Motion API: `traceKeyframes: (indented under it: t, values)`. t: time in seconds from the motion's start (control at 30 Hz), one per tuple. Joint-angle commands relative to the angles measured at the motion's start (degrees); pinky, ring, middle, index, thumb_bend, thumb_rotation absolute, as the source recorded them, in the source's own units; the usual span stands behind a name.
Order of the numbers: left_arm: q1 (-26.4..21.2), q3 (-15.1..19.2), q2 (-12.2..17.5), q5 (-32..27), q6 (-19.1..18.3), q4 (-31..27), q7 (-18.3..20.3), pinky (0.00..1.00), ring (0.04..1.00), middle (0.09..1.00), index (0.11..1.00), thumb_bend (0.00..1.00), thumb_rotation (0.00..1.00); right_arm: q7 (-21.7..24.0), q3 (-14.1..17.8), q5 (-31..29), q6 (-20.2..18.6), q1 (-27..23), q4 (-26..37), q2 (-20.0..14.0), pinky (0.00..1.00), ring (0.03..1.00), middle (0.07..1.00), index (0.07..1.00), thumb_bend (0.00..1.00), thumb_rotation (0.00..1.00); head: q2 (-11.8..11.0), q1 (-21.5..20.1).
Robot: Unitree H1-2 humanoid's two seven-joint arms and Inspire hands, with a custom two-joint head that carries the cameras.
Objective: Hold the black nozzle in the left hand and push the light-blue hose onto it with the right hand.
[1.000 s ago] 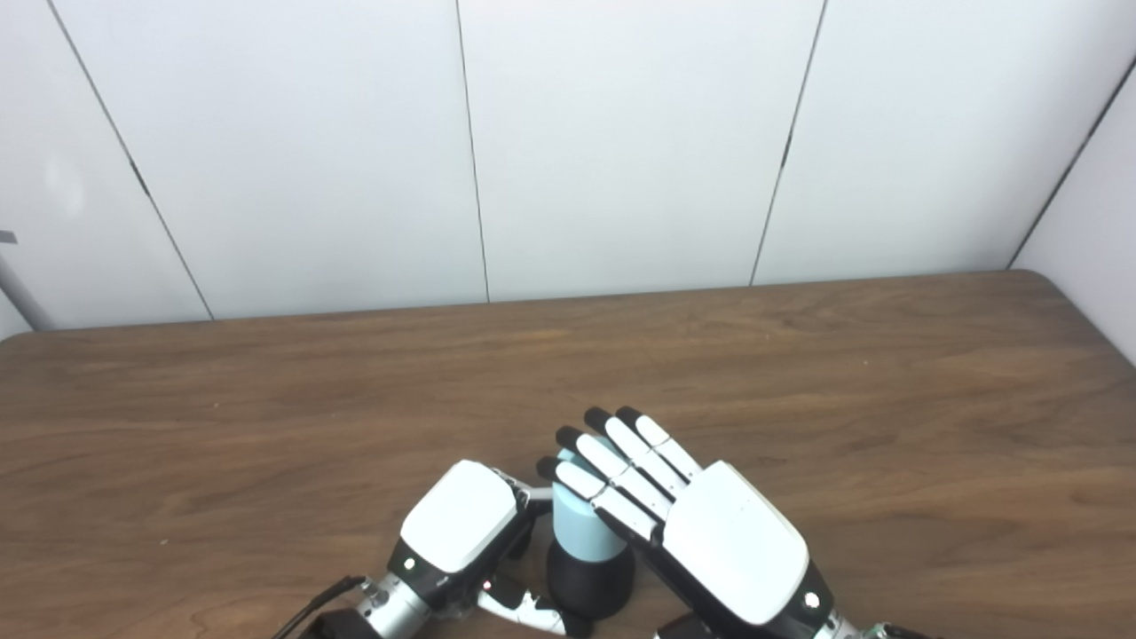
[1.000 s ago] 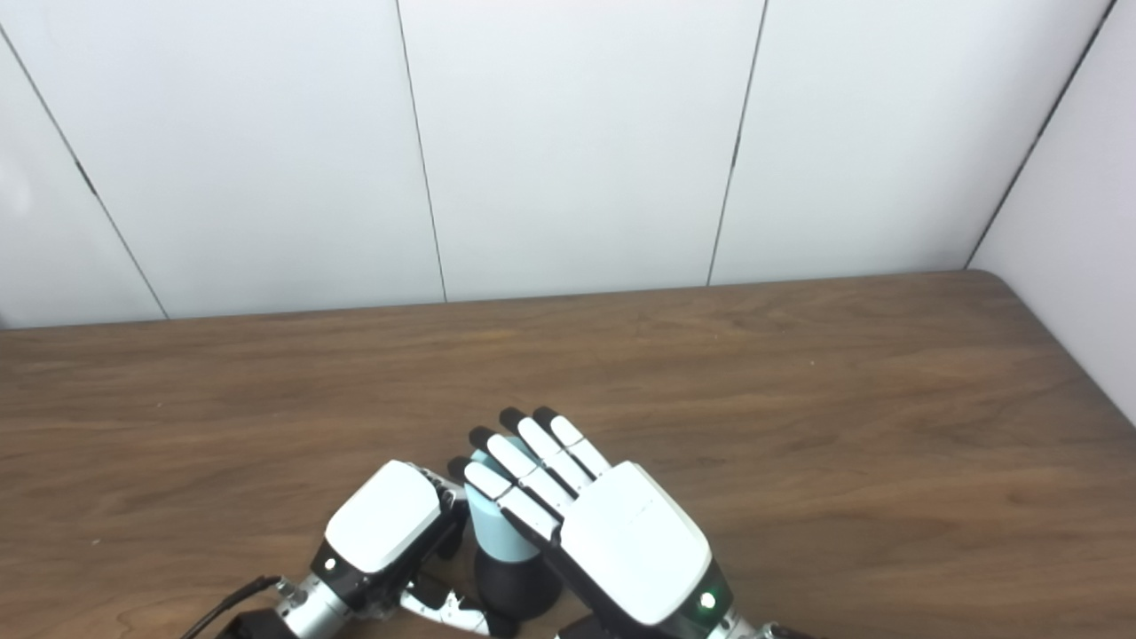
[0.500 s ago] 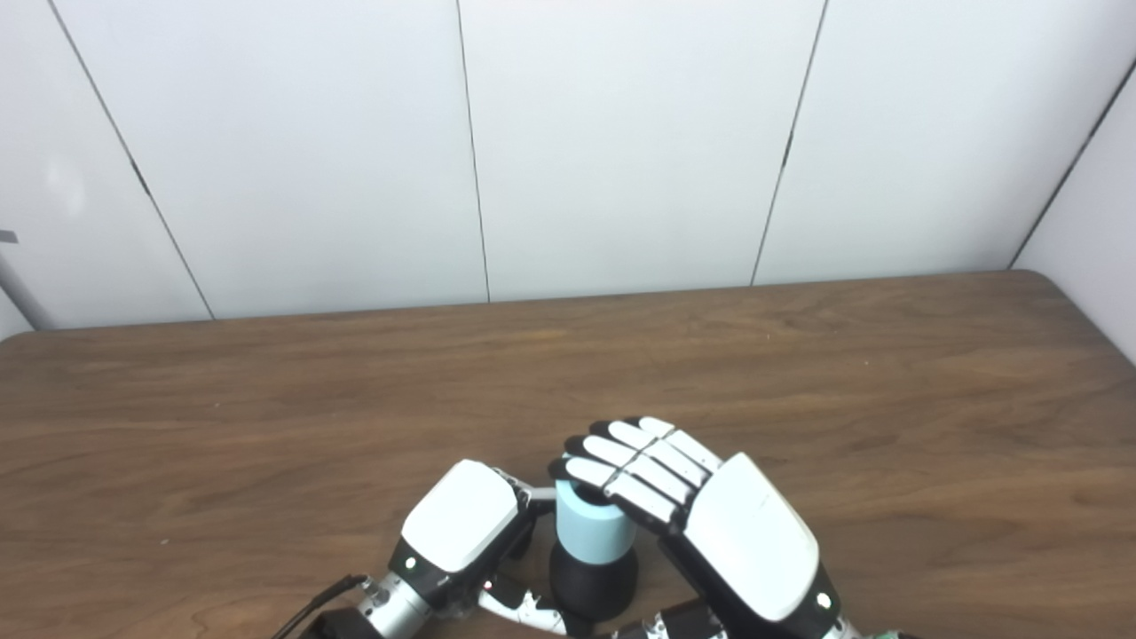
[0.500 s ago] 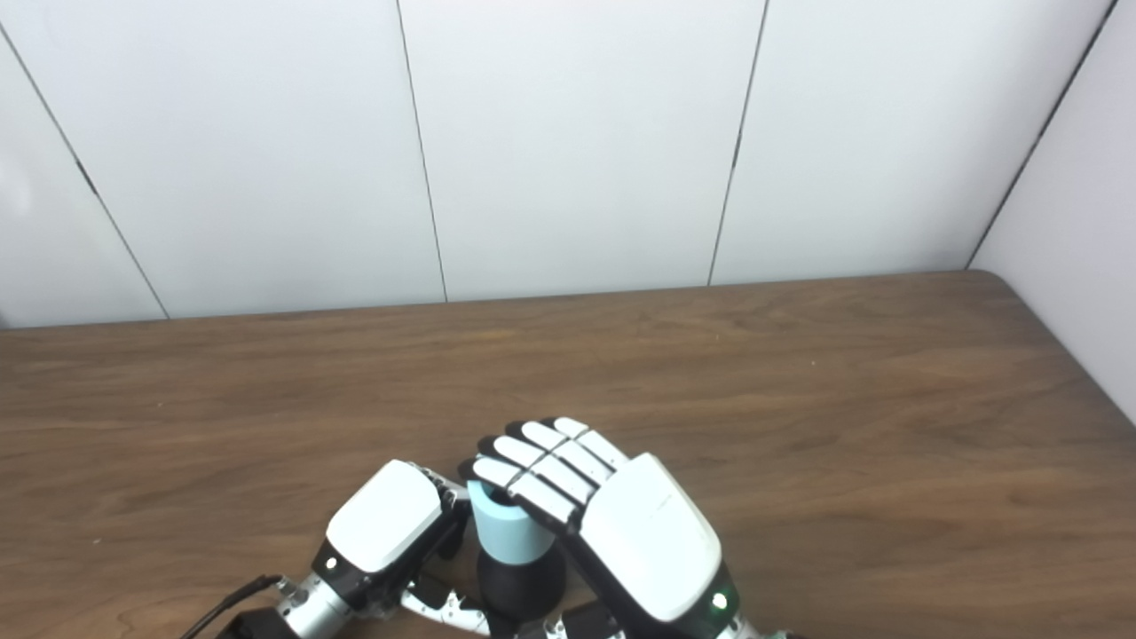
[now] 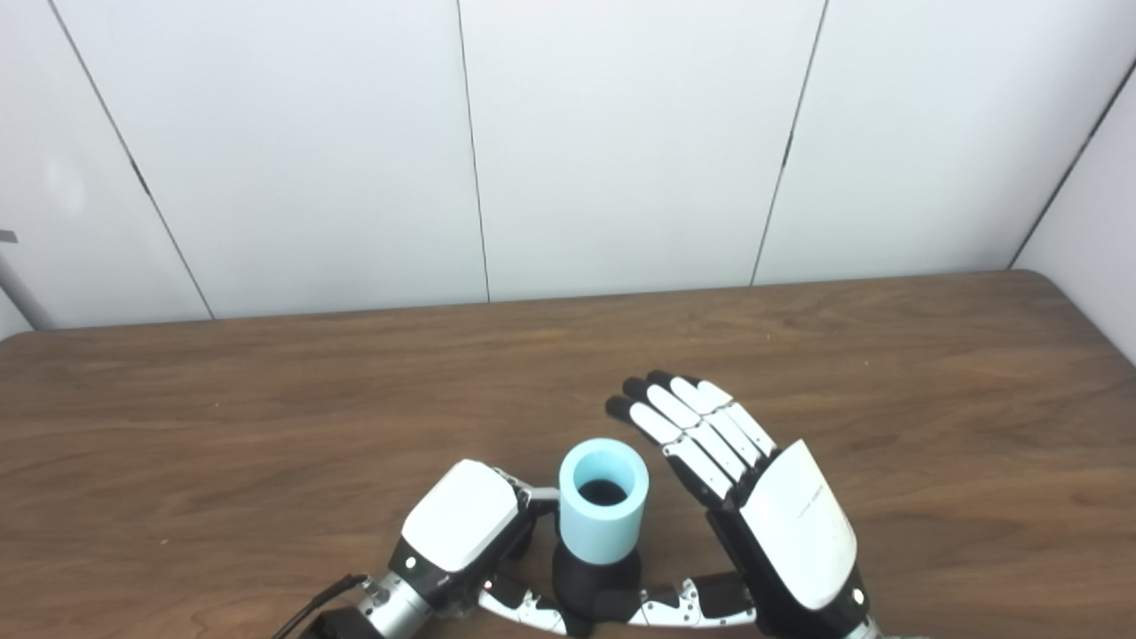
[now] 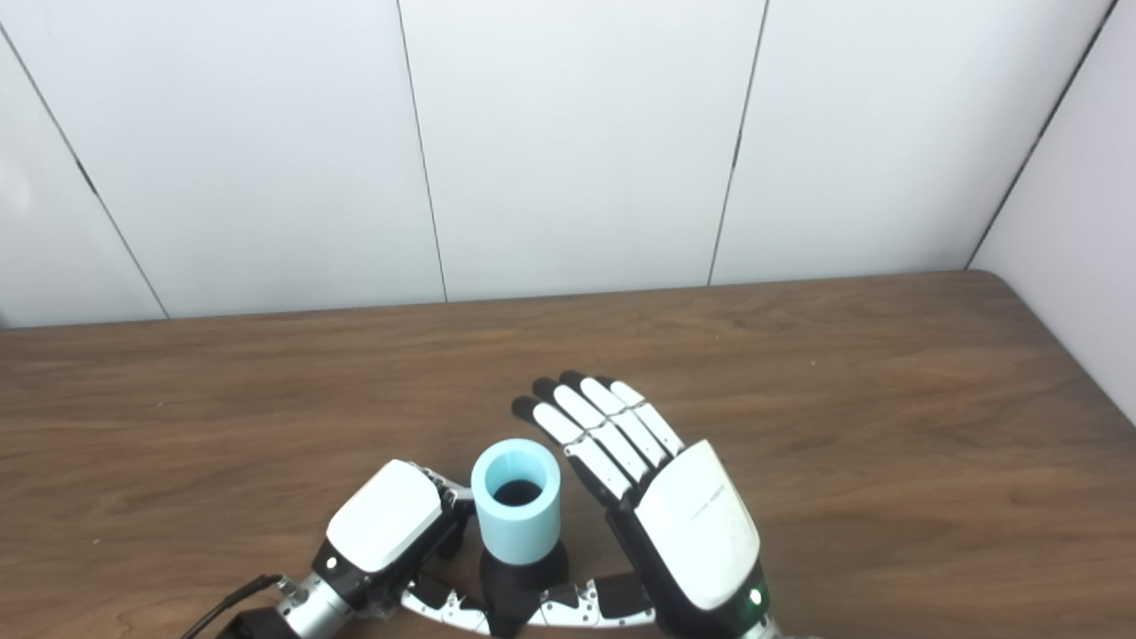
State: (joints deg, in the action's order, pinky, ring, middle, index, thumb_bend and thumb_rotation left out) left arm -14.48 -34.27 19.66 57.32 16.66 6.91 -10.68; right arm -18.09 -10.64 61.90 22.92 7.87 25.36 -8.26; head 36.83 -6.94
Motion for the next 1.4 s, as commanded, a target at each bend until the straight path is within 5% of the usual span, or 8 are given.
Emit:
traceKeyframes:
  t: [0.0, 0.2, 0.23, 0.3, 0.4, 0.57, 0.83, 1.37]
  values:
    - [4.16, -2.44, 0.2, 2.39, -0.77, 4.68, 2.06, 0.12, 0.176, 0.26, 0.481, 0.52, 0.04, -1.71, 0.72, -1.02, 0.28, -1.13, 0.59, 0.06, 0.91, 0.926, 0.937, 0.931, 0.66, 0.75, 0.06, -0.15]
    - [4.09, -2.44, 0.03, 2.27, -0.85, 4.78, 2.17, 0.13, 0.192, 0.283, 0.482, 0.51, 0.04, 4.78, 3.07, -14.05, -5.96, -0.77, 0.22, 2.05, 0.91, 0.966, 0.995, 0.997, 0.74, 0.81, -0.02, -0.02]
    - [4.1, -2.41, -0.01, 2.24, -0.69, 4.87, 1.79, 0.15, 0.207, 0.395, 0.482, 0.52, 0.02, 5.18, 3.75, -17.53, -6.8, -1.06, -0.57, 2.64, 0.88, 0.954, 0.986, 0.991, 0.74, 0.81, -0.05, 0.02]
    - [4.14, -2.38, -0.05, 2.26, -0.73, 4.87, 1.68, 0.16, 0.218, 0.452, 0.482, 0.52, 0.0, 5.61, 5.64, -25.4, -8.58, -1.91, -3.2, 3.86, 0.84, 0.93, 0.961, 0.958, 0.71, 0.79, 0.01, 0.08]
    - [4.25, -2.44, 0.03, 2.54, -1.34, 4.24, 2.51, 0.15, 0.216, 0.47, 0.482, 0.52, 0.0, 6.03, 8.41, -34.44, -11.5, -2.68, -5.66, 6.0, 0.79, 0.893, 0.912, 0.88, 0.58, 0.72, 0.14, 0.07]
    - [4.1, -2.49, -0.14, 2.75, -1.43, 4.34, 2.2, 0.14, 0.19, 0.471, 0.481, 0.52, 0.0, 6.26, 11.85, -43.6, -11.05, -3.69, -10.63, 7.23, 0.65, 0.78, 0.832, 0.781, 0.35, 0.45, 0.15, 0.33]
    - [2.76, -1.29, -0.46, 3.21, -3.73, 6.85, 1.72, 0.12, 0.173, 0.471, 0.48, 0.52, 0.0, 6.81, 11.5, -43.21, -7.06, -4.08, -15.2, 4.8, 0.58, 0.73, 0.761, 0.717, 0.28, 0.4, 0.05, 0.78]
    - [-0.59, 1.34, -0.73, 4.67, -9.3, 14.72, 1.64, 0.14, 0.199, 0.472, 0.484, 0.52, 0.0, 6.79, 11.56, -42.88, -8.05, -3.83, -14.9, 5.15, 0.58, 0.739, 0.766, 0.717, 0.28, 0.39, -0.01, 1.32]
